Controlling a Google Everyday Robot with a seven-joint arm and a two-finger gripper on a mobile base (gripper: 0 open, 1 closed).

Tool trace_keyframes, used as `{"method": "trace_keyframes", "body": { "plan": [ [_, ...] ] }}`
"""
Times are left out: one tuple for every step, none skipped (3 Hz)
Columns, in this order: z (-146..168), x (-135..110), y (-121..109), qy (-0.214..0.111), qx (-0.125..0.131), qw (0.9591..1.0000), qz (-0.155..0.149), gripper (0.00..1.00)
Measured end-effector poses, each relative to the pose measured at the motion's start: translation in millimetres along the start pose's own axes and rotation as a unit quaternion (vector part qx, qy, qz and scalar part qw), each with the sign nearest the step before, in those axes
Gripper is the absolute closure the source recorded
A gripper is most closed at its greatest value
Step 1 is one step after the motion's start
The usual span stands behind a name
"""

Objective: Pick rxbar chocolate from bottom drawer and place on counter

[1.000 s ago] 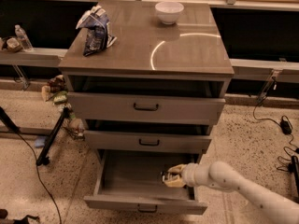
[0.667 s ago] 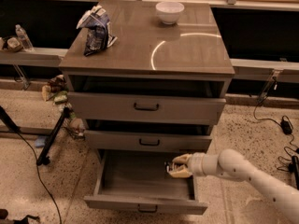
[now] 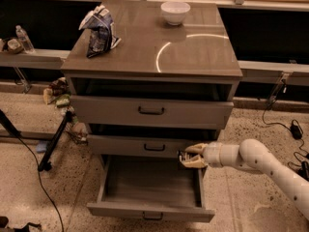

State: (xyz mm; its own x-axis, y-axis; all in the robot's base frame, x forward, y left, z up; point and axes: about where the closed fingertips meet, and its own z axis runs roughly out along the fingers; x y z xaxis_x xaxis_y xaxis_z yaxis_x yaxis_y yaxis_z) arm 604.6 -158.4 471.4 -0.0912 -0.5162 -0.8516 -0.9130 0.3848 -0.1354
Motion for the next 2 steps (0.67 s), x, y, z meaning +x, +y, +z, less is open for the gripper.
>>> {"method": "trace_keyframes", "body": {
  "plan": [
    [-53.5, -40.3, -13.4, -0.031, 0.045, 0.9982, -0.023, 1.0],
    [-138.2, -132.4, -12.9, -0.055, 0.094, 0.9888, -0.102, 1.0]
  ]
}}
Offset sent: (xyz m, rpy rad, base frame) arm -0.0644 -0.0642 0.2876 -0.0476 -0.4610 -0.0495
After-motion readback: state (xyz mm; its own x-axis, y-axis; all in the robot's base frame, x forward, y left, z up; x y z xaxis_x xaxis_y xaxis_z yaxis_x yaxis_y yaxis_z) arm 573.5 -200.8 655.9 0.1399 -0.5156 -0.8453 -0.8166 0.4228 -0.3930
